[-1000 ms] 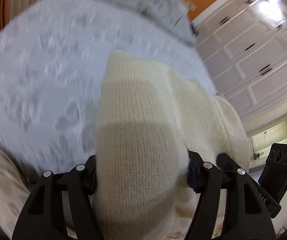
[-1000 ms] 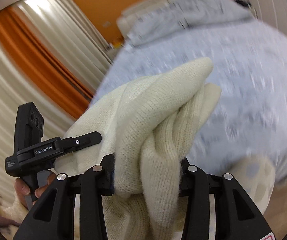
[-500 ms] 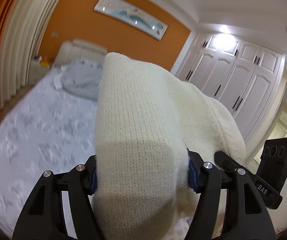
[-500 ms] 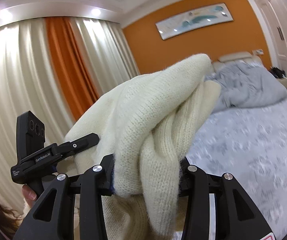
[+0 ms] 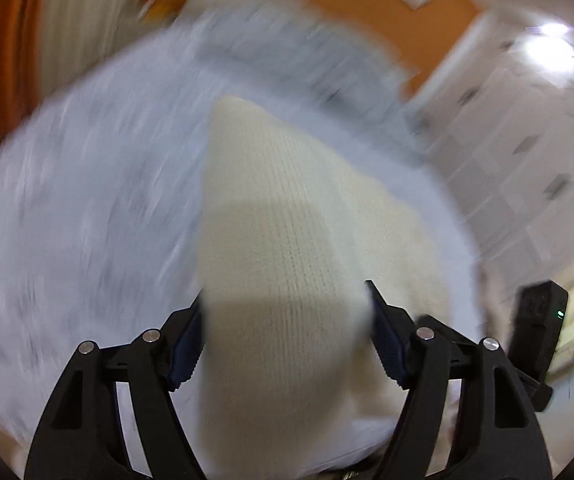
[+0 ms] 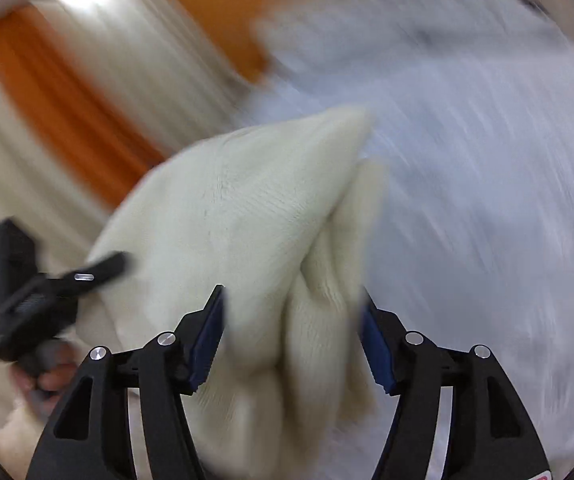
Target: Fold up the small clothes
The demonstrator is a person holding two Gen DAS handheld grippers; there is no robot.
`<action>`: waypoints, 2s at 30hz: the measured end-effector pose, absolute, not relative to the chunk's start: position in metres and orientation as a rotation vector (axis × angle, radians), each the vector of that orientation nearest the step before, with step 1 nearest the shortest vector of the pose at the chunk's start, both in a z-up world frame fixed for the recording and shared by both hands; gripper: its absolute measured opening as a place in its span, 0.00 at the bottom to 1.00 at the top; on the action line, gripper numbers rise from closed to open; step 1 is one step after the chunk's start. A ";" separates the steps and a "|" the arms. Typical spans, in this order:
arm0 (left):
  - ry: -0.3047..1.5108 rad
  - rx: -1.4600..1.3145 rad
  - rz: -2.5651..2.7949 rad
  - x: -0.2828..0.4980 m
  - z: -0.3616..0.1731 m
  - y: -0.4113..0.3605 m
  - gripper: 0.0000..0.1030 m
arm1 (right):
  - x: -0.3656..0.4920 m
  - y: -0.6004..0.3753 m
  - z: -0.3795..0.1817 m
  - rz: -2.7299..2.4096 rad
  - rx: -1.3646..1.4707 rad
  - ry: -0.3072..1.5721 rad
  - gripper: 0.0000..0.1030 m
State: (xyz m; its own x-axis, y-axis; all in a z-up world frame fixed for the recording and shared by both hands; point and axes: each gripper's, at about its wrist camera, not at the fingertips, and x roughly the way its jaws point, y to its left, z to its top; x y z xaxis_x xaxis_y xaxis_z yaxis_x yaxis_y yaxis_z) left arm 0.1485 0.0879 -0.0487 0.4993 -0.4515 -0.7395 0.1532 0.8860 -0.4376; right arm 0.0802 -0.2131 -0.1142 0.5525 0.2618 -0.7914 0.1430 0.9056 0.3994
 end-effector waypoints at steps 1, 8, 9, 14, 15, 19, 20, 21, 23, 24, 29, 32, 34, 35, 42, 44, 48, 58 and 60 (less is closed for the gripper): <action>1.046 -0.339 -0.323 0.149 -0.086 0.095 0.53 | 0.075 -0.218 -0.130 0.045 0.471 1.017 0.59; 1.045 -0.370 -0.271 0.129 -0.102 0.122 0.66 | 0.084 -0.225 -0.140 0.085 0.557 1.005 0.60; 1.050 -0.373 -0.273 0.131 -0.104 0.122 0.67 | 0.091 -0.217 -0.139 0.094 0.549 1.007 0.61; 1.101 -0.433 -0.231 0.147 -0.124 0.120 0.72 | 0.134 -0.194 -0.167 0.072 0.515 1.109 0.73; 1.113 -0.440 -0.231 0.152 -0.129 0.120 0.75 | 0.140 -0.194 -0.177 0.085 0.541 1.134 0.73; 1.180 -0.492 -0.251 0.173 -0.157 0.117 0.69 | 0.159 -0.176 -0.169 0.093 0.421 1.189 0.40; 1.176 -0.498 -0.245 0.176 -0.156 0.117 0.59 | 0.158 -0.171 -0.147 0.111 0.376 1.145 0.37; 1.162 -0.495 -0.265 0.181 -0.148 0.115 0.53 | 0.156 -0.170 -0.133 0.132 0.366 1.104 0.32; 1.118 -0.475 -0.311 0.187 -0.127 0.112 0.36 | 0.145 -0.170 -0.090 0.176 0.369 0.976 0.31; 1.087 -0.479 -0.345 0.187 -0.115 0.111 0.34 | 0.139 -0.172 -0.070 0.181 0.356 0.918 0.31; 0.990 -0.440 -0.425 0.188 -0.089 0.104 0.32 | 0.142 -0.205 -0.109 0.134 0.390 0.981 0.38; 1.128 -0.333 -0.313 0.193 -0.133 0.090 0.32 | 0.145 -0.225 -0.176 0.052 0.452 1.187 0.46; 1.114 -0.328 -0.287 0.182 -0.136 0.092 0.34 | 0.122 -0.228 -0.146 0.040 0.488 1.062 0.47; 1.095 -0.312 -0.275 0.175 -0.129 0.094 0.33 | 0.113 -0.226 -0.129 0.025 0.466 1.019 0.47; 1.063 -0.181 -0.267 0.117 -0.096 0.096 0.52 | 0.083 -0.189 -0.089 0.120 0.265 1.007 0.48; 1.086 -0.116 -0.284 0.099 -0.103 0.089 0.54 | 0.076 -0.190 -0.101 0.113 0.272 1.035 0.48; 1.127 -0.006 -0.282 0.076 -0.133 0.079 0.55 | 0.061 -0.196 -0.145 0.074 0.379 1.167 0.53; 1.111 -0.010 -0.206 0.100 -0.143 0.080 0.17 | 0.075 -0.178 -0.056 0.131 0.233 0.909 0.08; 1.137 0.005 -0.189 0.100 -0.150 0.081 0.18 | 0.088 -0.195 -0.091 0.077 0.196 1.009 0.07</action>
State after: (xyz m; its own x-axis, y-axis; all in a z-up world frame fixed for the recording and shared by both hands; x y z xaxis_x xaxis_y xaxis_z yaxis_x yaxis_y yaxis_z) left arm 0.0996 0.0806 -0.1500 0.4059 -0.1469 -0.9020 0.1522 0.9841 -0.0918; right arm 0.0884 -0.1951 -0.0914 0.5321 0.1542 -0.8325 0.0266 0.9797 0.1985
